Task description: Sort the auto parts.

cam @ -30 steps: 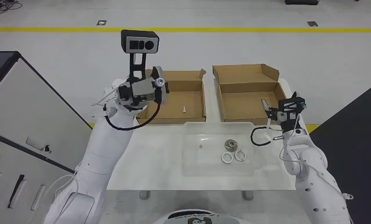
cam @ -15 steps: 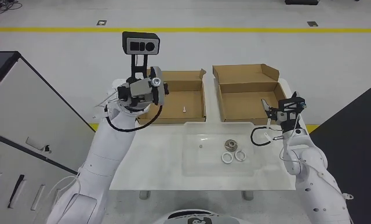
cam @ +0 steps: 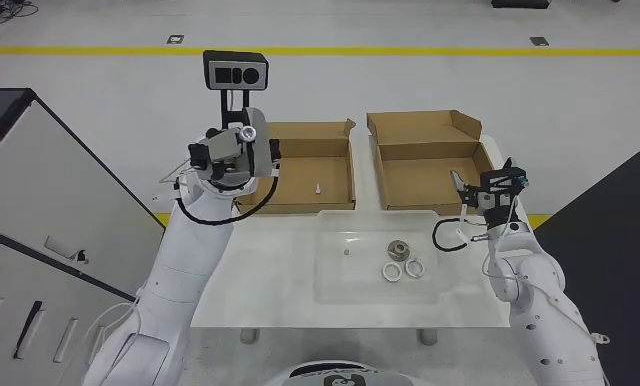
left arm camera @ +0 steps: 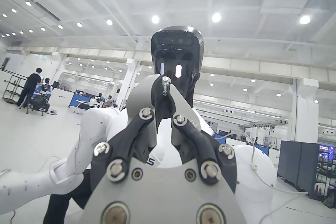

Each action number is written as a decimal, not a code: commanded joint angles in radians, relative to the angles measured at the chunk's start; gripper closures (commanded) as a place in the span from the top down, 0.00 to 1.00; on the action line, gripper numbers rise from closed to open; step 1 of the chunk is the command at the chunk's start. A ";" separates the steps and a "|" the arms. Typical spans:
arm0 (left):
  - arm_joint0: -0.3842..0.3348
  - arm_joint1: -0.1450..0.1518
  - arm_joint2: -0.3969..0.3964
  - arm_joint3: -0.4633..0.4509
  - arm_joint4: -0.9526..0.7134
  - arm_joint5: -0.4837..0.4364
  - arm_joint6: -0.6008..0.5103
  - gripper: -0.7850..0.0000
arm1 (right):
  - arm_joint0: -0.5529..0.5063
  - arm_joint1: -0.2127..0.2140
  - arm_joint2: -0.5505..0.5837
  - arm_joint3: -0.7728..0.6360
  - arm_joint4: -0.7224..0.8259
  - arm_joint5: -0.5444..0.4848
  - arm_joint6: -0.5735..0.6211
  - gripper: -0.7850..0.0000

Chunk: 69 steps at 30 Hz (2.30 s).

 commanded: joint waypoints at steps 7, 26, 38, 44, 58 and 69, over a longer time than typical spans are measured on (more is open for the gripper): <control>0.018 0.018 -0.053 0.029 0.262 0.046 0.063 0.00 | 0.000 0.000 0.000 0.000 0.000 0.000 0.000 1.00; -0.044 0.080 -0.095 0.193 1.023 0.200 0.098 0.00 | 0.000 0.000 0.000 0.000 0.000 0.000 0.000 1.00; -0.220 0.096 0.024 0.385 1.482 0.224 0.091 0.00 | 0.000 0.000 0.000 0.000 0.000 0.000 0.000 1.00; -0.294 0.088 0.100 0.501 1.593 0.244 0.114 0.00 | 0.000 0.000 0.000 0.000 0.000 0.000 0.000 1.00; -0.290 0.084 0.150 0.551 1.691 0.313 0.177 0.00 | 0.000 0.000 0.000 0.000 0.000 0.000 0.000 1.00; -0.449 -0.008 0.425 0.853 1.939 0.477 0.250 0.00 | 0.000 0.000 0.000 0.000 0.000 0.000 0.000 1.00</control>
